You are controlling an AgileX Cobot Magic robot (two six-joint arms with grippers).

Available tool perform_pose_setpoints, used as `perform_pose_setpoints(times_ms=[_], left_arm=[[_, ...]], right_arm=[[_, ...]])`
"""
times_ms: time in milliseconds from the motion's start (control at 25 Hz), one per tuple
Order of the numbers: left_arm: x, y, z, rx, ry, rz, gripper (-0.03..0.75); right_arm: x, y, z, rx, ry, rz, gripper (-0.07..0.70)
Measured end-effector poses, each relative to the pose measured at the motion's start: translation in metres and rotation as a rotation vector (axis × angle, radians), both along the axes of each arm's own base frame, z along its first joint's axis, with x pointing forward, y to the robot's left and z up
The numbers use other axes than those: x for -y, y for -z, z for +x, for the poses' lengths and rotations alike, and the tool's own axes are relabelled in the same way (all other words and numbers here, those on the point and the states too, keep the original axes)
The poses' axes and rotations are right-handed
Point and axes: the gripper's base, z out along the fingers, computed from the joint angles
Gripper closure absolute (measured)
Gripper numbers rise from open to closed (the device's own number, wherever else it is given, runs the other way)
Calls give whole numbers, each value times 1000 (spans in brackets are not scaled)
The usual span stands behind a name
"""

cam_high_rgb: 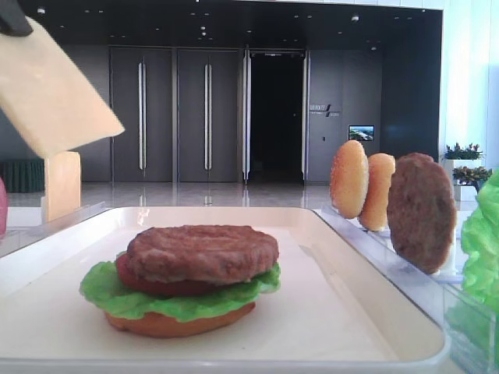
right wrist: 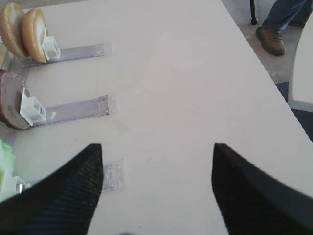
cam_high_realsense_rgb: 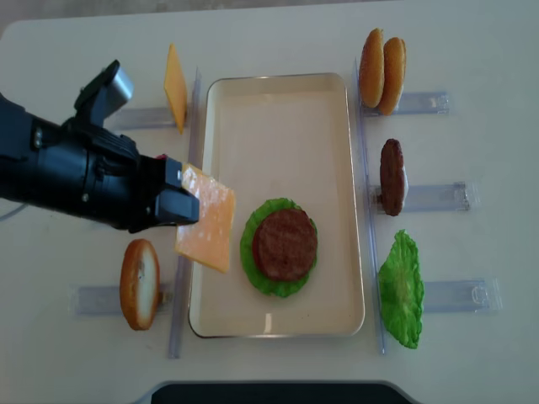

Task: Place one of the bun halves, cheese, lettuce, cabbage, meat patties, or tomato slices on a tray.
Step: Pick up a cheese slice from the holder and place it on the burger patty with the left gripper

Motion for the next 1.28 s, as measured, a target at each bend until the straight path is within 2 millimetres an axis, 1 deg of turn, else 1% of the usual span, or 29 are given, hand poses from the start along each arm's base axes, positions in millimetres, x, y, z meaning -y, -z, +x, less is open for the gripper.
perform_pose_setpoints(times_ms=[280,400,520,600,720,1000,1120,1280], left_arm=[[8,5,-2,74,78,-114,693],[2,13,6,40,50,-177,693],[-6,22,17,16,10,-320,693],[-7,25,21,17,21,-387,693],[-6,32,24,-10,42,-408,693],[-4,61,33,-114,56,-404,693],[2,69,36,-128,69,-419,693],[20,76,36,-134,100,-461,693]], right_arm=[[0,0,0,0,0,0,150],[0,0,0,0,0,0,150],[0,0,0,0,0,0,150],[0,0,0,0,0,0,150],[0,0,0,0,0,0,150],[0,0,0,0,0,0,150],[0,0,0,0,0,0,150],[0,0,0,0,0,0,150]])
